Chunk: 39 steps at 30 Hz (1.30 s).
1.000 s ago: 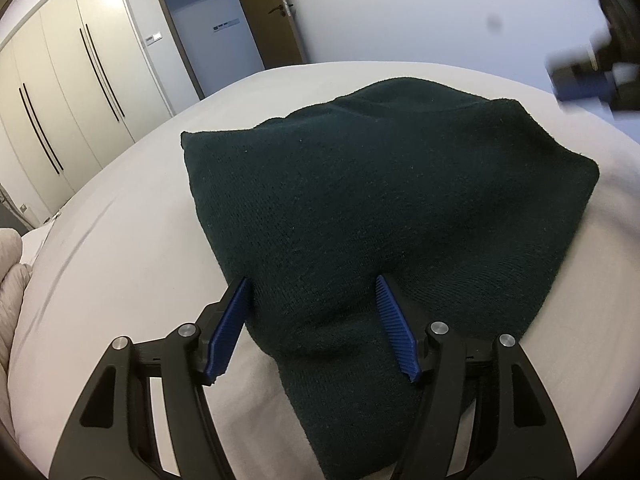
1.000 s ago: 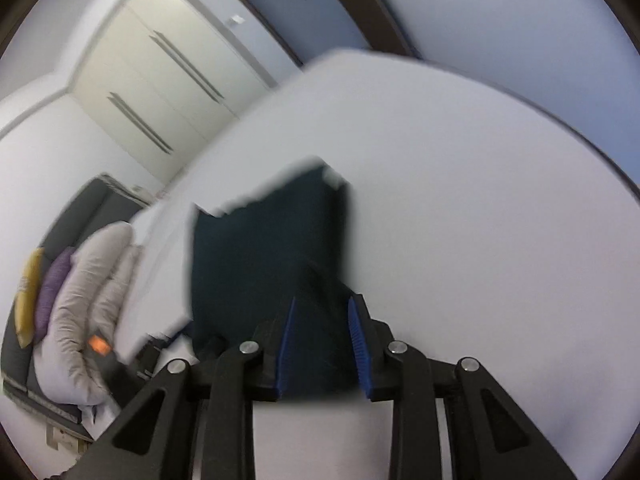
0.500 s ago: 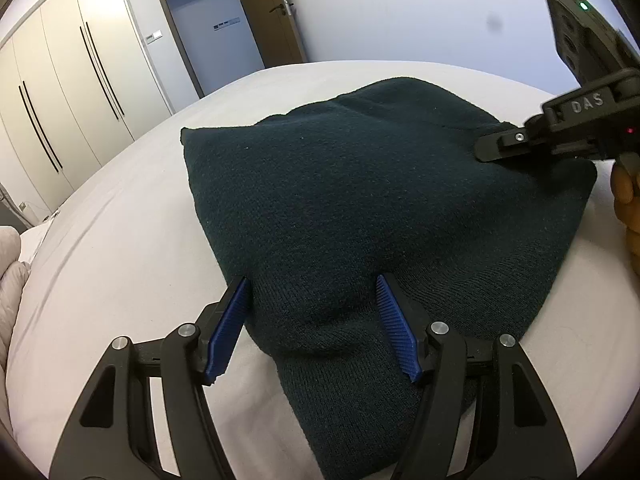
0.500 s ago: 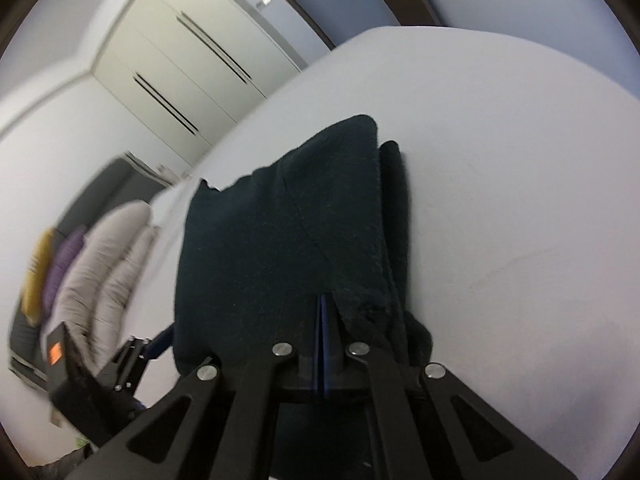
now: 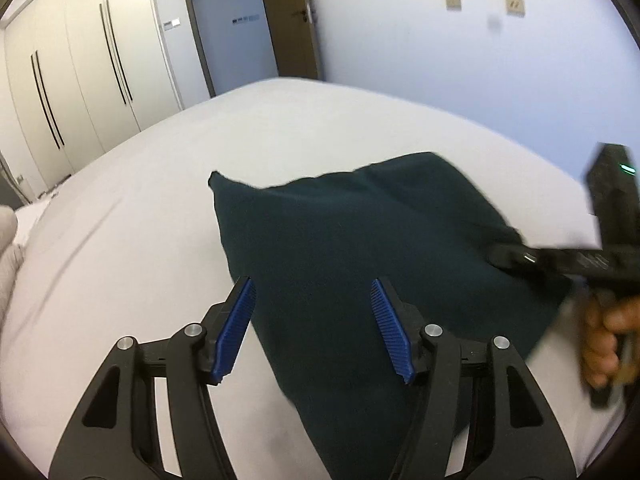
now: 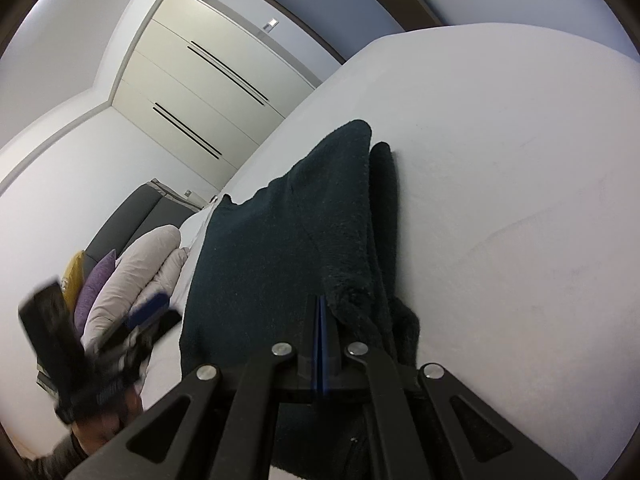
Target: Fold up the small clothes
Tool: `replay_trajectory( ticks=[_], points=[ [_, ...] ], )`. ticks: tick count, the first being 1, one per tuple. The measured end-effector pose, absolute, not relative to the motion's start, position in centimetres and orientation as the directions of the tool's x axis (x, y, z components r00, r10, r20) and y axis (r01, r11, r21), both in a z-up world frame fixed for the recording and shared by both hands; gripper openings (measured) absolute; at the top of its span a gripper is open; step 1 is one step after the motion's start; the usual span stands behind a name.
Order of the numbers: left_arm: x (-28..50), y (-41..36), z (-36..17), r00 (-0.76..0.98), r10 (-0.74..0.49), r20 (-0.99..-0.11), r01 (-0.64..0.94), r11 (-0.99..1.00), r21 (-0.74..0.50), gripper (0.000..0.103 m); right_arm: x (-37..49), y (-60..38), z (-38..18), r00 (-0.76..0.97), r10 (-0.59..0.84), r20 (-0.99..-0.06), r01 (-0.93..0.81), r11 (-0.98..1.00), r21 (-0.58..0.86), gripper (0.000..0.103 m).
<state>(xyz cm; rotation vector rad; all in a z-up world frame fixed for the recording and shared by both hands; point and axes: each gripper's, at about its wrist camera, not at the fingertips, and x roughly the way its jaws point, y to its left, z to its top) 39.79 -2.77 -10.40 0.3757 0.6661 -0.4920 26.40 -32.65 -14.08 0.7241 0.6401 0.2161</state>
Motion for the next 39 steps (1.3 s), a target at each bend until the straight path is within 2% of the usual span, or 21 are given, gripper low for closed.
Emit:
replay_trajectory(
  ticks=[2,4,7,14,17,18,19,20,22,25,30,33,36,37,39],
  points=[
    [42.7,-3.7,-11.6,0.648,-0.269,-0.712,0.532,0.830,0.170,0.057,26.5,-32.6,-14.1,0.792,0.395,-0.466,0.029,0.738,0.674,0.000],
    [45.1,-3.7,-13.1,0.602,-0.264,-0.754,0.511,0.853,0.108,0.059,26.5,-32.6,-14.2,0.793,0.395,-0.464,0.027,0.738,0.674,0.000],
    [46.2,-3.3,-14.3,0.609,-0.263,-0.748,0.474,0.877,0.078,0.067,26.7,-32.4,-14.3,0.792,0.399,-0.463,0.023,0.737,0.675,0.000],
    [45.6,-2.8,-15.7,0.647,-0.286,-0.707,0.465,0.883,0.069,0.068,26.3,-32.7,-14.5,0.790,0.399,-0.466,0.024,0.739,0.674,0.000],
    [45.2,-1.8,-15.1,0.640,-0.332,-0.693,0.477,0.878,0.020,0.068,26.3,-32.7,-14.1,0.786,0.401,-0.471,0.025,0.740,0.672,0.001],
    [45.3,-1.4,-14.8,0.630,-0.346,-0.695,0.478,0.878,-0.004,0.068,26.3,-32.6,-13.5,0.780,0.401,-0.480,0.027,0.745,0.667,0.005],
    [45.4,-0.9,-14.4,0.618,-0.361,-0.698,0.473,0.880,-0.037,0.068,25.9,-32.6,-12.8,0.780,0.403,-0.479,0.020,0.748,0.663,0.024],
    [45.5,-0.2,-14.0,0.612,-0.378,-0.695,0.457,0.886,-0.078,0.068,25.6,-32.4,-11.8,0.787,0.416,-0.455,-0.005,0.743,0.670,0.048],
    [45.6,0.9,-13.4,0.636,-0.372,-0.676,0.403,0.907,-0.120,0.068,25.4,-31.9,-10.0,0.816,0.408,-0.411,-0.041,0.748,0.662,0.067],
    [45.9,0.3,-14.7,0.613,-0.352,-0.708,0.413,0.906,-0.093,0.069,27.0,-31.1,-8.4,0.819,0.384,-0.428,-0.059,0.797,0.601,0.067],
    [47.1,0.5,-16.0,0.555,-0.391,-0.734,0.421,0.893,-0.157,0.071,30.7,-31.2,-11.1,0.765,0.315,-0.561,0.029,0.855,0.519,0.064],
    [46.6,1.4,-15.1,0.574,-0.405,-0.712,0.419,0.892,-0.169,0.071,29.9,-30.8,-9.3,0.760,0.336,-0.556,-0.012,0.863,0.504,0.064],
    [45.7,4.3,-13.6,0.612,-0.431,-0.663,0.332,0.901,-0.279,0.073,27.7,-33.4,-6.7,0.822,0.321,-0.471,-0.007,0.832,0.555,0.071],
    [45.4,5.5,-13.3,0.622,-0.440,-0.648,0.300,0.898,-0.323,0.079,27.6,-34.1,-6.6,0.827,0.309,-0.469,0.008,0.828,0.560,0.076],
    [45.5,6.8,-13.8,0.589,-0.459,-0.664,0.262,0.887,-0.381,0.081,28.0,-36.2,-6.9,0.808,0.306,-0.504,0.057,0.810,0.583,0.076]
  ],
)
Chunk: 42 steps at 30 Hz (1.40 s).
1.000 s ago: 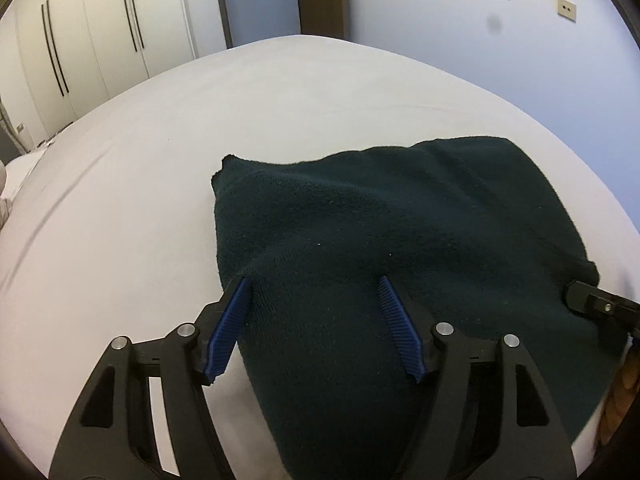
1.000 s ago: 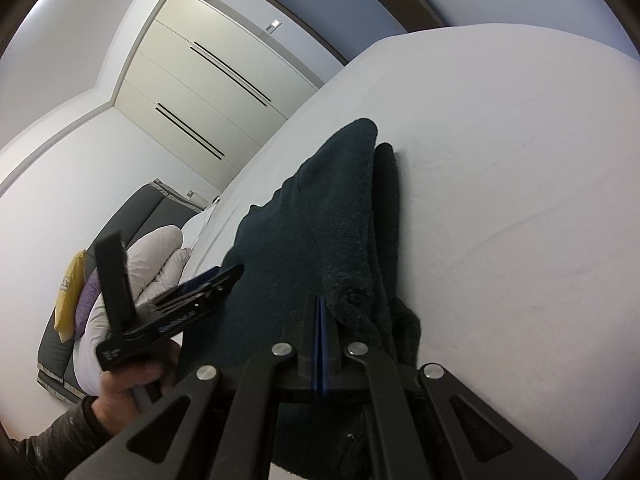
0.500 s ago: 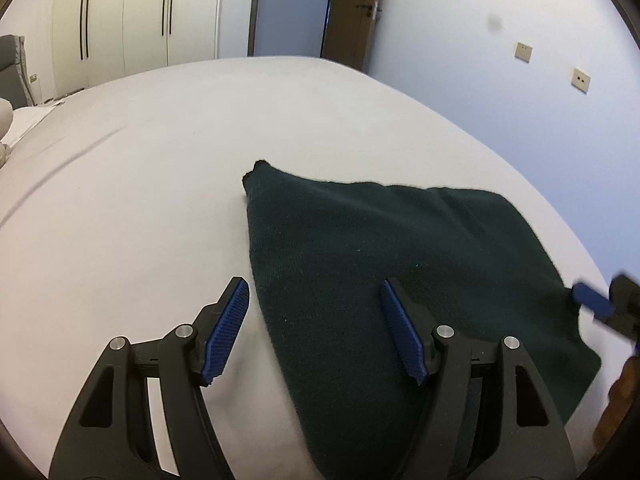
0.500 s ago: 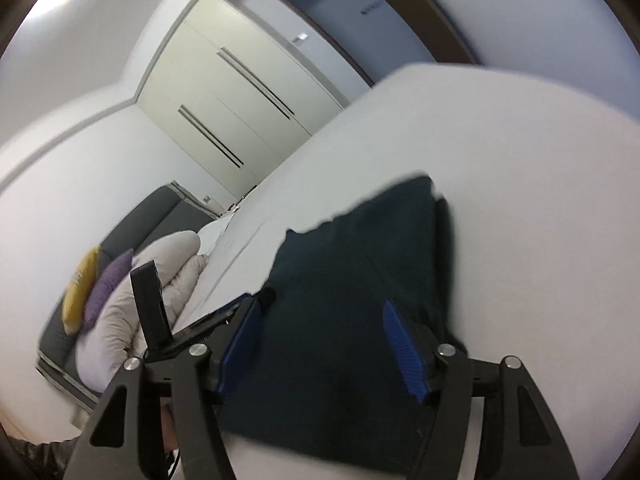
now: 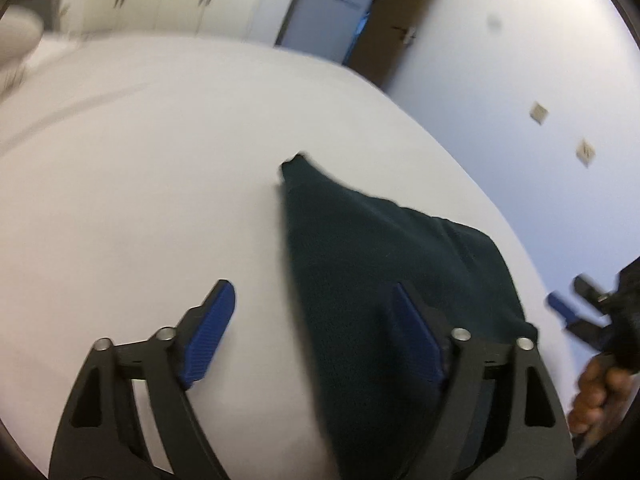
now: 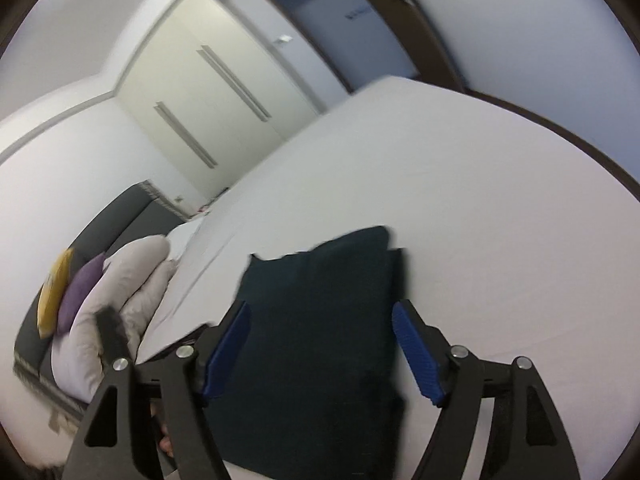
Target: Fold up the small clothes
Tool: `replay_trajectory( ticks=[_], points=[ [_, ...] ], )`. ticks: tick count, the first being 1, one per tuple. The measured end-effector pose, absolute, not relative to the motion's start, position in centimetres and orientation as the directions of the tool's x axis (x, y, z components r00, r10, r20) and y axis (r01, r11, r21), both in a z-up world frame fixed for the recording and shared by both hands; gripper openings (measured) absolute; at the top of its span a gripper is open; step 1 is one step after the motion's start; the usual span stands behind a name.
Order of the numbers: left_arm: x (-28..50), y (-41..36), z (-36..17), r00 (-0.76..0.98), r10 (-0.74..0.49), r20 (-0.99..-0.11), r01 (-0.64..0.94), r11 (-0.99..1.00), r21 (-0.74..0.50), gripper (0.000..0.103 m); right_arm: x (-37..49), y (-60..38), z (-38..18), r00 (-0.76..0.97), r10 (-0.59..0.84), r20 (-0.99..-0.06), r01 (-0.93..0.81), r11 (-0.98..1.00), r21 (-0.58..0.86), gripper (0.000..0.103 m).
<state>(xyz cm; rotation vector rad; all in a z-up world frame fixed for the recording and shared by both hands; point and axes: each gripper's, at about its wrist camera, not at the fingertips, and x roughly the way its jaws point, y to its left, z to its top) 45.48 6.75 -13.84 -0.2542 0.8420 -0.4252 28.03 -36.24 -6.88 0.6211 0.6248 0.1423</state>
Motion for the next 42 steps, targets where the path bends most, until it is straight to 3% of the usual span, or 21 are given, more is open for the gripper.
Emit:
replay_trajectory(
  ticks=[5,10,12,15,17,18,24,33,42],
  points=[
    [45.6,7.5,-15.3,0.463,-0.558,-0.689,0.238,0.826,-0.510,0.082,31.6,-37.5,-12.3,0.627,0.457,-0.631,0.152,0.723,0.674,0.077],
    [46.3,5.3,-17.3,0.335,-0.607,-0.720,0.252,0.795,-0.553,0.093,33.5,-37.4,-13.5,0.611,0.509,-0.607,0.160,0.671,0.724,0.077],
    [46.8,5.0,-17.9,0.328,-0.618,-0.714,0.237,0.786,-0.571,0.093,34.5,-37.2,-13.8,0.588,0.530,-0.611,0.165,0.661,0.732,0.070],
    [47.9,4.6,-18.6,0.311,-0.628,-0.713,0.217,0.778,-0.590,0.093,36.1,-36.9,-14.8,0.544,0.561,-0.624,0.183,0.646,0.741,0.048],
    [48.3,3.7,-18.4,0.295,-0.617,-0.729,0.235,0.787,-0.571,0.083,36.8,-36.7,-15.1,0.535,0.574,-0.620,0.190,0.633,0.751,0.036],
    [48.4,3.2,-18.3,0.277,-0.626,-0.729,0.254,0.780,-0.572,0.063,36.8,-36.6,-15.2,0.535,0.575,-0.619,0.188,0.634,0.751,0.035],
    [47.7,2.6,-17.3,0.273,-0.631,-0.726,0.302,0.773,-0.558,0.041,35.8,-34.9,-13.7,0.558,0.501,-0.661,0.189,0.699,0.690,0.026],
    [41.1,10.4,-11.4,0.339,-0.666,-0.664,0.302,0.746,-0.593,0.039,30.4,-27.1,-6.2,0.590,0.487,-0.644,0.055,0.771,0.634,0.025],
    [30.0,20.9,-7.2,0.458,-0.579,-0.675,0.312,0.815,-0.487,0.039,22.0,-14.8,-3.3,0.566,0.581,-0.585,-0.105,0.754,0.648,0.025]
  ],
)
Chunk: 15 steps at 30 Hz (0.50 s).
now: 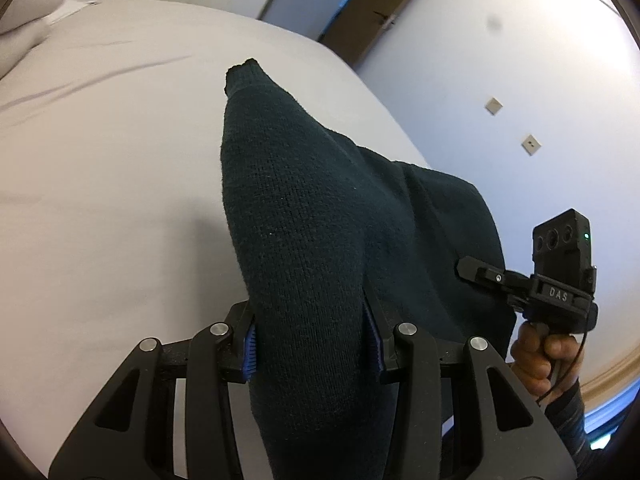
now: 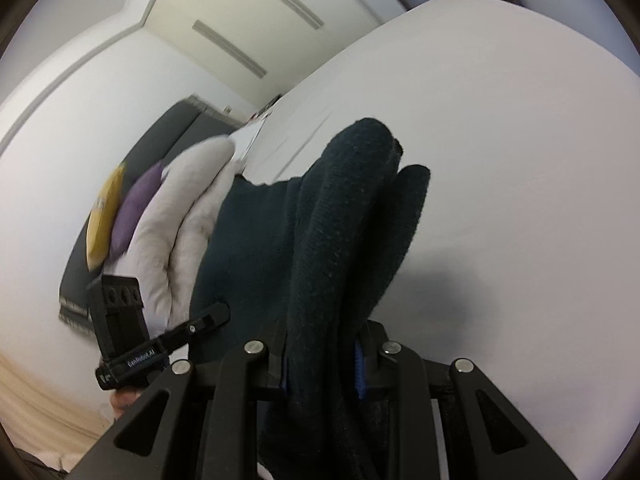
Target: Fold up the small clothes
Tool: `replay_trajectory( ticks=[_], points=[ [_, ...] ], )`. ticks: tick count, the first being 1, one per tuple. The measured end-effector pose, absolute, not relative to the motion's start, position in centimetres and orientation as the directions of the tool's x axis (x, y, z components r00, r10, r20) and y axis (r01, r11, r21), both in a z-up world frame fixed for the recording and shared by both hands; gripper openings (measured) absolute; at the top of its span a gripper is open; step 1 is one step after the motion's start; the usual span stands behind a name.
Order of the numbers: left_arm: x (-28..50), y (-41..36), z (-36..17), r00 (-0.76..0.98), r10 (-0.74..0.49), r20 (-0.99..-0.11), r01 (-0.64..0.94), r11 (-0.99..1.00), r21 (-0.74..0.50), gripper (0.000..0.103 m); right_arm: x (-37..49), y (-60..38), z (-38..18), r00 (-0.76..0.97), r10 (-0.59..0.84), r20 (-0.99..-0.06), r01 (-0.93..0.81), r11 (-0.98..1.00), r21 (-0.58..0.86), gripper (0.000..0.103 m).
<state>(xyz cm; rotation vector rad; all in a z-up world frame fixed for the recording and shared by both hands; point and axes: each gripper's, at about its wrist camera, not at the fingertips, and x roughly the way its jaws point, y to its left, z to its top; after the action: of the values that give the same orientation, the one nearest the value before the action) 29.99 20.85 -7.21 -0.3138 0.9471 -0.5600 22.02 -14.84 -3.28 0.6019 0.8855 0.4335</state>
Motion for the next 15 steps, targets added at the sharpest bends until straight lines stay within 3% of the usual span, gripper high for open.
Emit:
replay_trajectory(
  ticks=[15],
  points=[
    [29.4,22.2,-10.5,0.431,-0.557,-0.710,0.226,0.828,-0.513,0.041,21.7,-8.7,-10.7,0.497,0.600,-0.628,-0.034,0.736,0.676,0.025]
  ],
)
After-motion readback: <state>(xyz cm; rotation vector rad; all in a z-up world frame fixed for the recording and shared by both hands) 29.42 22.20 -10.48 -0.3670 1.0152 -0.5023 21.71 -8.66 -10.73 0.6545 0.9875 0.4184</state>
